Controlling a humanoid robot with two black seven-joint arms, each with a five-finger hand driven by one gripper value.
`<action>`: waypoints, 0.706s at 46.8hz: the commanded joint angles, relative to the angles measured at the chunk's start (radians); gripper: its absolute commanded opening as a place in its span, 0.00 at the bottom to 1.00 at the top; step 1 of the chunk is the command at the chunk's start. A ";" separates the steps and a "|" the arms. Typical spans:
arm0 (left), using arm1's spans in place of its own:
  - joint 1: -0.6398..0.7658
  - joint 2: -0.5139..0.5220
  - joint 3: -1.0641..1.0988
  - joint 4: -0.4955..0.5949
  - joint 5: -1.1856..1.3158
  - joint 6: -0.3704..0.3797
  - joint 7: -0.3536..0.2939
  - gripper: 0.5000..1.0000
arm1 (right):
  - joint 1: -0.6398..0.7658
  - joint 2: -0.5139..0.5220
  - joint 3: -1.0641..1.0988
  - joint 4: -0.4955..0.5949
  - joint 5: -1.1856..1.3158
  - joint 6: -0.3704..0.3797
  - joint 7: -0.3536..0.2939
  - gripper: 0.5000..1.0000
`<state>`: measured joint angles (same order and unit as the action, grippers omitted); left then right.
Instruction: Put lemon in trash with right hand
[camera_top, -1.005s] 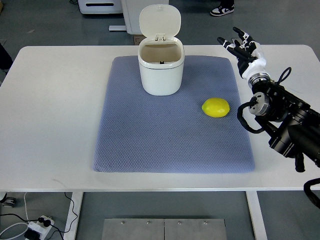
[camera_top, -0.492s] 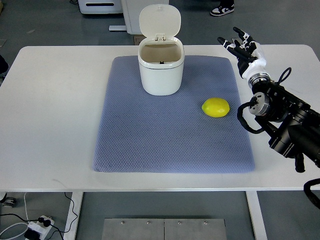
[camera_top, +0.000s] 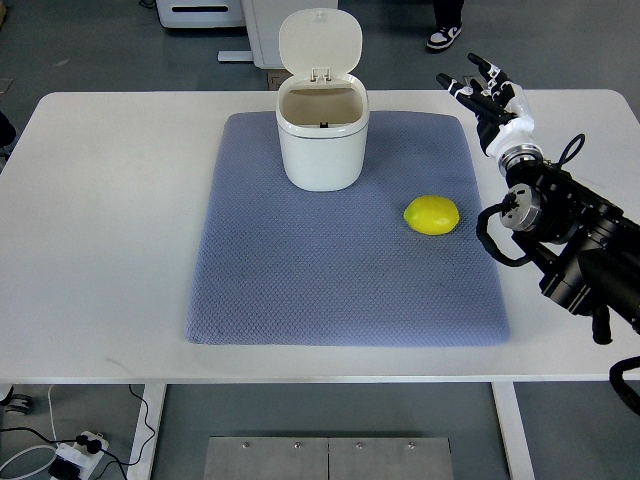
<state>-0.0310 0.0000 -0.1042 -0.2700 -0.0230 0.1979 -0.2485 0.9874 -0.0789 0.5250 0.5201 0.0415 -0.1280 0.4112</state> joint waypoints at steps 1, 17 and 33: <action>-0.001 0.000 0.000 0.000 0.000 0.000 0.000 1.00 | 0.002 -0.002 0.001 0.000 -0.002 0.001 0.001 1.00; 0.000 0.000 0.000 0.000 0.000 0.000 0.000 1.00 | -0.001 -0.044 0.000 0.009 -0.003 0.050 0.001 1.00; 0.000 0.000 0.000 0.000 0.000 0.000 0.000 1.00 | -0.003 -0.174 -0.120 0.164 -0.074 0.034 0.011 1.00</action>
<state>-0.0307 0.0000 -0.1047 -0.2700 -0.0230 0.1979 -0.2485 0.9914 -0.2209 0.4377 0.6286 -0.0276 -0.0822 0.4205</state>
